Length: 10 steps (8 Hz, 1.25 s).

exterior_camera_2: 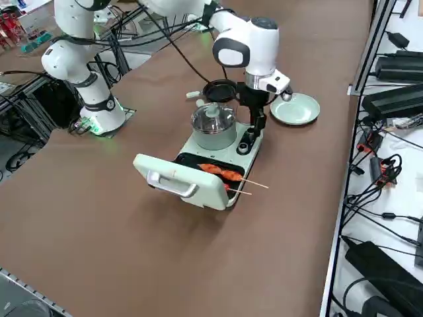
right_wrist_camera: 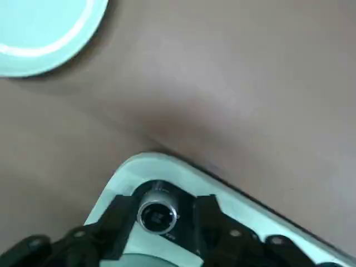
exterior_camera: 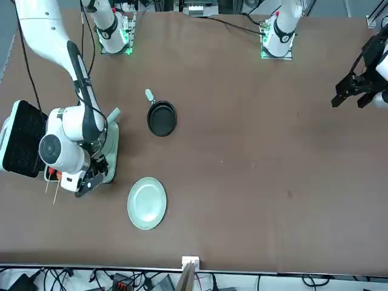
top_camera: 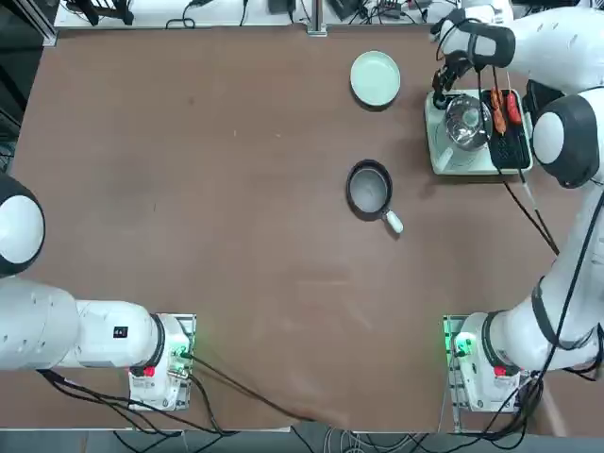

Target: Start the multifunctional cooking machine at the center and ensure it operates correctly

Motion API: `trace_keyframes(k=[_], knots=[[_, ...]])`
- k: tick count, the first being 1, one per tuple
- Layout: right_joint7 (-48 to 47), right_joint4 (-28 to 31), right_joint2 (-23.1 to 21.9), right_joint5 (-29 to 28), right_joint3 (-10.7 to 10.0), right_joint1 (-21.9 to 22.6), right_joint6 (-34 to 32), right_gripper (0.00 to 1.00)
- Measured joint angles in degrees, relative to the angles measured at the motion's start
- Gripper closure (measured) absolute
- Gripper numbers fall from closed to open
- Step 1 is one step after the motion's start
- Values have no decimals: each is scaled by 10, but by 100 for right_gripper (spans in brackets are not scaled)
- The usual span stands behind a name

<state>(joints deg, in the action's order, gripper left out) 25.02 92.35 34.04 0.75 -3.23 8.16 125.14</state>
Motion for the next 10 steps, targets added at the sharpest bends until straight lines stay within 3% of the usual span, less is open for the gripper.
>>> trace_keyframes(k=[1, 2, 4, 6, 10], knots=[[-1, -19, -1, 0, -1, -1, -13, 10], [-2, -39, -4, 0, -3, -2, -35, 0], [-72, -78, -29, -1, -5, -3, -111, 0], [-173, -95, -85, -1, -5, -3, -174, 0], [-205, -96, -200, -1, -7, -12, -255, 0]])
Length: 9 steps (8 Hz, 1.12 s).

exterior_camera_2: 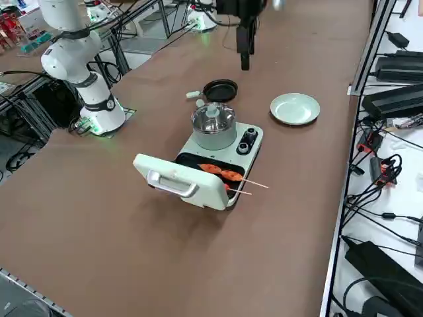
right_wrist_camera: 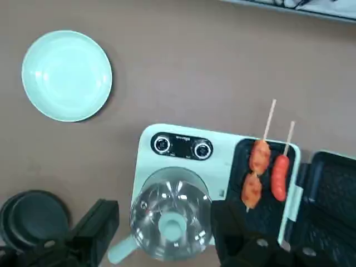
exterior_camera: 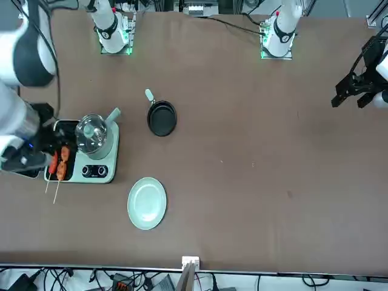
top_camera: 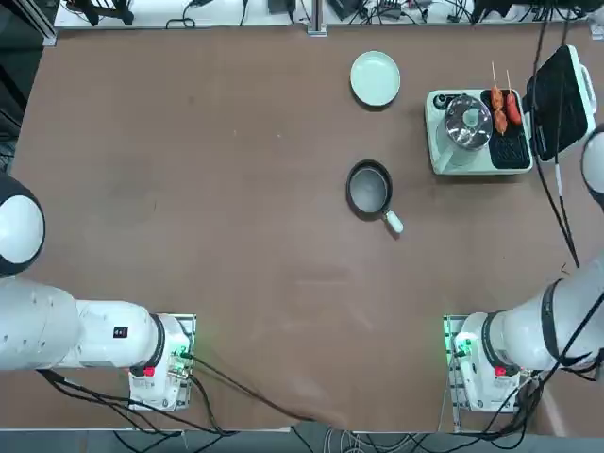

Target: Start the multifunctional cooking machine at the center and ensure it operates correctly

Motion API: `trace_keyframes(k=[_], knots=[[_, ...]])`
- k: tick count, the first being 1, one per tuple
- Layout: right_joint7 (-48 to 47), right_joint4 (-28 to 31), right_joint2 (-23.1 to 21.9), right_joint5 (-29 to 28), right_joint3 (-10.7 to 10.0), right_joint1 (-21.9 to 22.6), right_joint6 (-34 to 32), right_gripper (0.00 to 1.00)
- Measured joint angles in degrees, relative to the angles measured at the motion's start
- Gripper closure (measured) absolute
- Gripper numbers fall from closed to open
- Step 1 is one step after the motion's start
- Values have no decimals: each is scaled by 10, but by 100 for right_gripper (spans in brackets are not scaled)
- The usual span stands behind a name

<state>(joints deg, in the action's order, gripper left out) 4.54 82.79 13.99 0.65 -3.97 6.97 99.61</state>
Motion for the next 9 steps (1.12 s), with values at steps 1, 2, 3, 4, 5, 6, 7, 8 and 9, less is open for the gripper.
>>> trace_keyframes(k=[1, 2, 3, 4, 5, 6, 7, 8, 9], knots=[[0, 3, -26, 0, -1, -4, -13, 0], [-3, 13, -55, 0, -1, -8, -20, 0], [-8, 31, -82, 0, -1, -14, -23, 0], [-16, 52, -108, 0, -1, -17, -23, 0], [-19, 72, -128, 0, -1, -18, -23, 0], [-20, 89, -145, -1, 0, -18, -23, 0], [-21, 104, -158, -7, 0, -18, -22, 0], [-26, 119, -170, -13, 0, -18, -21, 0], [-35, 131, -180, -16, 1, -18, -22, 0]])
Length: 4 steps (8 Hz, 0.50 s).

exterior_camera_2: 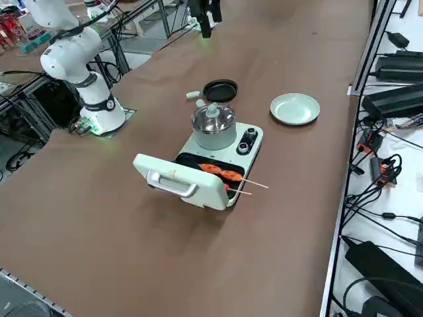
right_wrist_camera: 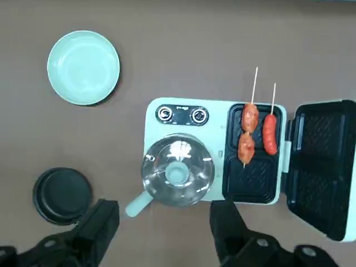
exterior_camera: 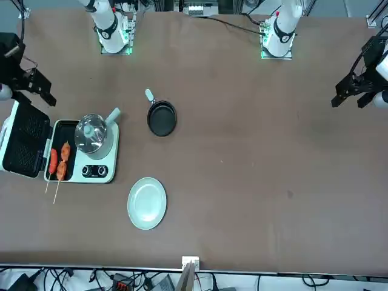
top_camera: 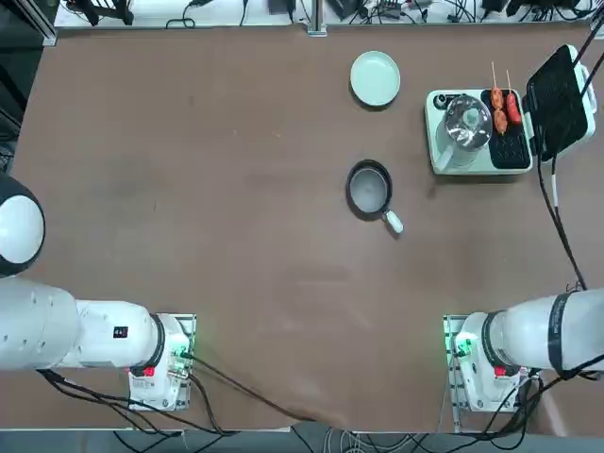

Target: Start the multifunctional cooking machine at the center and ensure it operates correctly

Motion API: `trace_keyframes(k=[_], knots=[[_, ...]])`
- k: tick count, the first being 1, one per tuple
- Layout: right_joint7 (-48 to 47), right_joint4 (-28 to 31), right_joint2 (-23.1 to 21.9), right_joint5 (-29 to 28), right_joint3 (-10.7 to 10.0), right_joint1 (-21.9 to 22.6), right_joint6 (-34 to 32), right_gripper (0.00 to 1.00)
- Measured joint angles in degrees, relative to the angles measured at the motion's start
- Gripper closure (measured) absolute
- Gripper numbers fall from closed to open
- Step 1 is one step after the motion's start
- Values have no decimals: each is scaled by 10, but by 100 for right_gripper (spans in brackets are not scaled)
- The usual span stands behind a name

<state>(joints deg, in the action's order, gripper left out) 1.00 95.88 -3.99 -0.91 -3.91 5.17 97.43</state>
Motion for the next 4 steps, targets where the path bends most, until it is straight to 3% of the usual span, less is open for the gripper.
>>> trace_keyframes(k=[4], knots=[[-10, 9, -10, 0, 2, 0, -8, 0]])
